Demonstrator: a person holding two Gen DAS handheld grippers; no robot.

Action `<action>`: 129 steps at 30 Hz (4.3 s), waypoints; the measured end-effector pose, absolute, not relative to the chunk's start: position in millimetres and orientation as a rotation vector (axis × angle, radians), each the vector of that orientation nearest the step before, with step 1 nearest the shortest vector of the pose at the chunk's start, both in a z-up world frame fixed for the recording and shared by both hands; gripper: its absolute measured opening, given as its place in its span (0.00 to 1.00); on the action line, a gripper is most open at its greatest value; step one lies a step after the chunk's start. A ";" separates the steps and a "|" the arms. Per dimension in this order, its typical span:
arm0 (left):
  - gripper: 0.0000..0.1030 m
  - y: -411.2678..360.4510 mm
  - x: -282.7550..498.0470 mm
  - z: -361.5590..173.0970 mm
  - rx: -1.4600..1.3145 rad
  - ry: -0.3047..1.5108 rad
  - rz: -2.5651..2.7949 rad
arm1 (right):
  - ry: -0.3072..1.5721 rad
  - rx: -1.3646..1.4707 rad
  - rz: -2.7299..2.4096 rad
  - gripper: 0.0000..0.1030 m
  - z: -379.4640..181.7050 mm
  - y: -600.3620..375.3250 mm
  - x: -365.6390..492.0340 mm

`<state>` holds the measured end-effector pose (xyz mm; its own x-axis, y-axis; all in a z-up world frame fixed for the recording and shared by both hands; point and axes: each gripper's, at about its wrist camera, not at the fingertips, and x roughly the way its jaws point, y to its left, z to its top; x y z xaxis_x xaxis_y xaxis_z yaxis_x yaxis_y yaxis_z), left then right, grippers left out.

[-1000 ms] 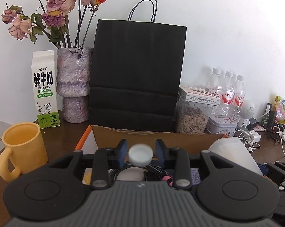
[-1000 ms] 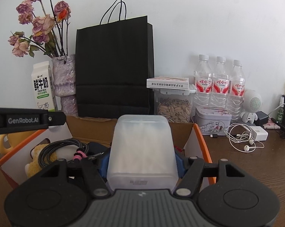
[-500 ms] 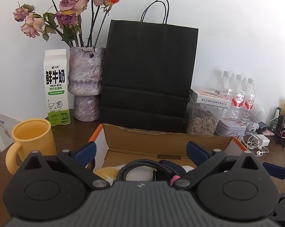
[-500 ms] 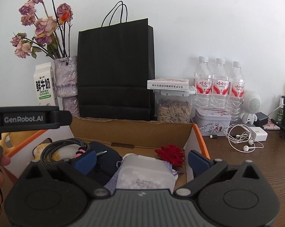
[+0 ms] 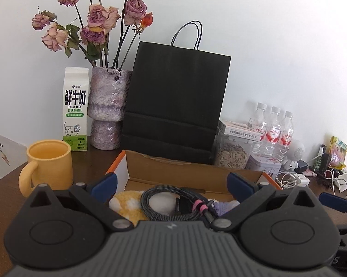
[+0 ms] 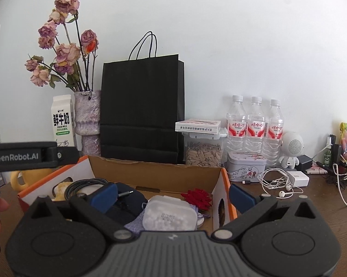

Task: Organize objects
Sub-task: 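Carry the plastic box and white cap into the box and open both grippers, then move both tools back toward the remaining caps on the table, then grasp a white bottle cap with the right gripper and lift it, then grasp another white bottle cap with the left gripper while the right gripper holds its cap, then carry both white caps into the box and open both grippers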

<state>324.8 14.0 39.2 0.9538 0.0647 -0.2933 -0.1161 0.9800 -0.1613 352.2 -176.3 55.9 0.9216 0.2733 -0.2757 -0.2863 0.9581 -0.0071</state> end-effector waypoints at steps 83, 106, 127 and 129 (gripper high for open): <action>1.00 -75.6 274.5 -45.3 0.007 0.695 0.012 | 0.642 -0.007 0.176 0.38 -11.3 -246.6 309.2; 0.39 -72.2 247.6 -31.5 -0.023 0.614 -0.072 | 0.405 -0.025 0.182 0.38 7.2 -247.6 278.5; 0.39 -46.7 210.2 -15.1 -0.023 0.439 0.026 | 0.287 -0.093 0.242 0.38 15.0 -227.4 252.3; 0.39 -43.9 211.6 -10.3 -0.022 0.425 0.033 | 0.271 -0.091 0.253 0.38 18.7 -221.6 250.7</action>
<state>211.6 -43.9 -10.3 0.9105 0.0273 -0.4125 -0.0365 0.9992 -0.0143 250.7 -221.6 18.7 0.9322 0.2347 -0.2755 -0.2590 0.9643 -0.0552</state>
